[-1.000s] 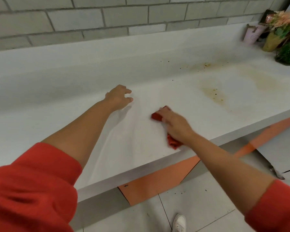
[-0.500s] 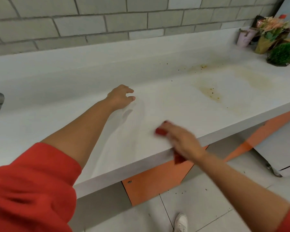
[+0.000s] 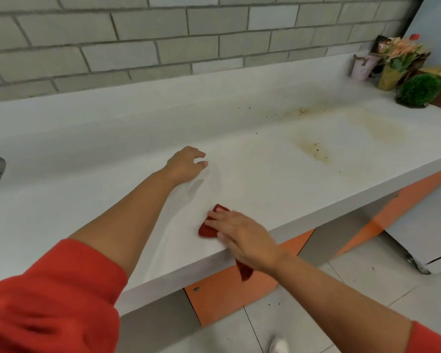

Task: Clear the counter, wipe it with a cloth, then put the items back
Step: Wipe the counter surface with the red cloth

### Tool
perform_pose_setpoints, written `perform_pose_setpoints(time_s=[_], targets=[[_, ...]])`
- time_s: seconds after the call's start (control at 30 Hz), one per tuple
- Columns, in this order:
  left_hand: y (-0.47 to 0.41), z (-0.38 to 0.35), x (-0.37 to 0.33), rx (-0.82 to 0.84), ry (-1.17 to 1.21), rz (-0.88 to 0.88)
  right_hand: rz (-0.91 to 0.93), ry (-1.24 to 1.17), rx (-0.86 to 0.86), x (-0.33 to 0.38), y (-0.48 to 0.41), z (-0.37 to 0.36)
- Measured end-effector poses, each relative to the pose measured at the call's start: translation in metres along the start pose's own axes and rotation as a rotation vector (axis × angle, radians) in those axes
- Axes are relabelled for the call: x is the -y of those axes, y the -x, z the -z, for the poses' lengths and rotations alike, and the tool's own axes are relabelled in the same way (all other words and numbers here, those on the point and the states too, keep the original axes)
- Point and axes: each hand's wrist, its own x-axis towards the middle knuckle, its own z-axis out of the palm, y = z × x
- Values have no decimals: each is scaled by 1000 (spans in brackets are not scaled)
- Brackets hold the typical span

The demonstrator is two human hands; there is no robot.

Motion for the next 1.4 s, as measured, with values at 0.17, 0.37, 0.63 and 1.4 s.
perform_pose_setpoints(time_s=[0.17, 0.37, 0.63, 1.4], targets=[[-6, -11, -8, -13, 63, 13, -375, 93, -63, -103, -25, 45], [-18, -15, -25, -136, 115, -48, -571, 249, -158, -132, -84, 52], [-45, -40, -79, -345, 110, -11, -238, -647, -43, -103, -105, 57], [-110, -97, -69, -178, -389, 340, -304, 186, 335, -191, -141, 132]])
